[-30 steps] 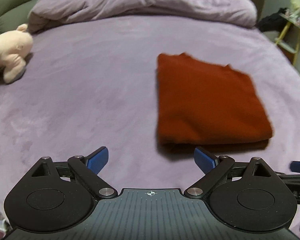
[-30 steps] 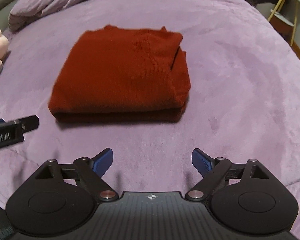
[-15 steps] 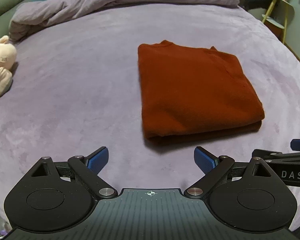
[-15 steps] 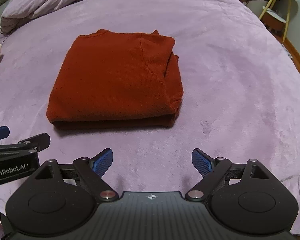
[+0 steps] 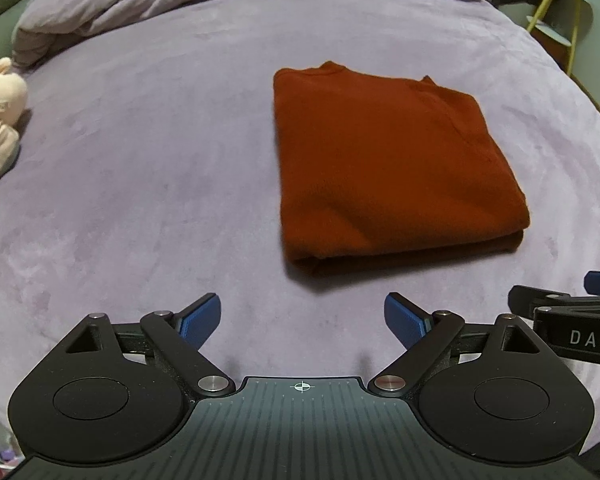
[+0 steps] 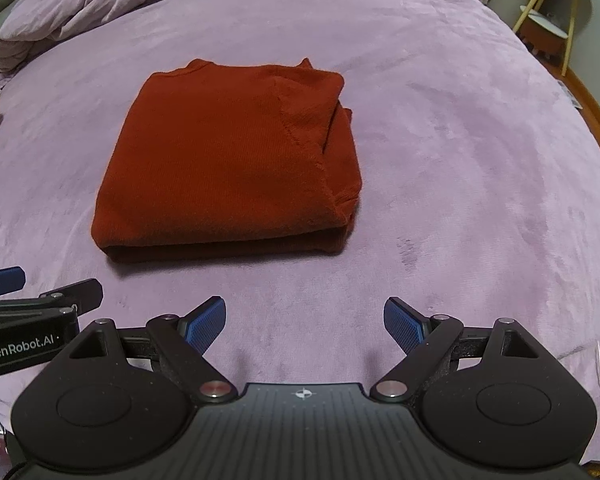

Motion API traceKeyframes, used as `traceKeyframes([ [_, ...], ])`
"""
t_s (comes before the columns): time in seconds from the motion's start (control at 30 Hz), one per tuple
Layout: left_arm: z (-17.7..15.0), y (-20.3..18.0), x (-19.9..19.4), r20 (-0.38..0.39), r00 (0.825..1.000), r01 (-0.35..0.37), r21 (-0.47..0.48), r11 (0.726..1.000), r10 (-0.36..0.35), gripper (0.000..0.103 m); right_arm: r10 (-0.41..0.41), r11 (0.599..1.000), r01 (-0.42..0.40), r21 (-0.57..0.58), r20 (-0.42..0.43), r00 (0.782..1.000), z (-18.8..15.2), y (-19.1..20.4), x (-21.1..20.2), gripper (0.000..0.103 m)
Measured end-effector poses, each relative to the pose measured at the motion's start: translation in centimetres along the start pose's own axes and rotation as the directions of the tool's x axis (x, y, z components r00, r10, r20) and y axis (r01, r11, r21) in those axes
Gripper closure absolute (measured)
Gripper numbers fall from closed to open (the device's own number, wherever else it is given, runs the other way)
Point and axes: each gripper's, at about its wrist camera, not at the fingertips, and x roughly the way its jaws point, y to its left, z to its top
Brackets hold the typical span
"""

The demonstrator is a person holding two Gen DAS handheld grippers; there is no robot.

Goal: Fold small clothes

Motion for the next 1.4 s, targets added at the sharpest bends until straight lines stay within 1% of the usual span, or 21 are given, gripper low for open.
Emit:
traceKeyframes([
  [0.17,0.06,-0.09,0.00,0.009,0.999,-0.046,0.006,0.999,0.046,0.009,-0.006,1.000,0.006,0.010,0.000,1.000,-0.04,-0.21,0.03,0.016],
  [0.37,0.28,0.32,0.21,-0.006,0.999,-0.033,-0.013,0.999,0.033,0.009,-0.007,1.000,0.007,0.012,0.000,1.000,0.00,-0.29,0.04,0.016],
  [0.7,0.25,0.04,0.51,-0.020,1.000,-0.021,-0.008,1.000,0.021,0.009,-0.014,1.000,0.014,0.025,0.005,1.000,0.08,-0.56,-0.03,0.016],
  [1.4,0.44,-0.10,0.11,-0.030,1.000,0.005,-0.024,1.000,-0.006,0.009,-0.021,0.999,0.020,0.028,0.022,1.000,0.47,-0.59,-0.58,0.016],
])
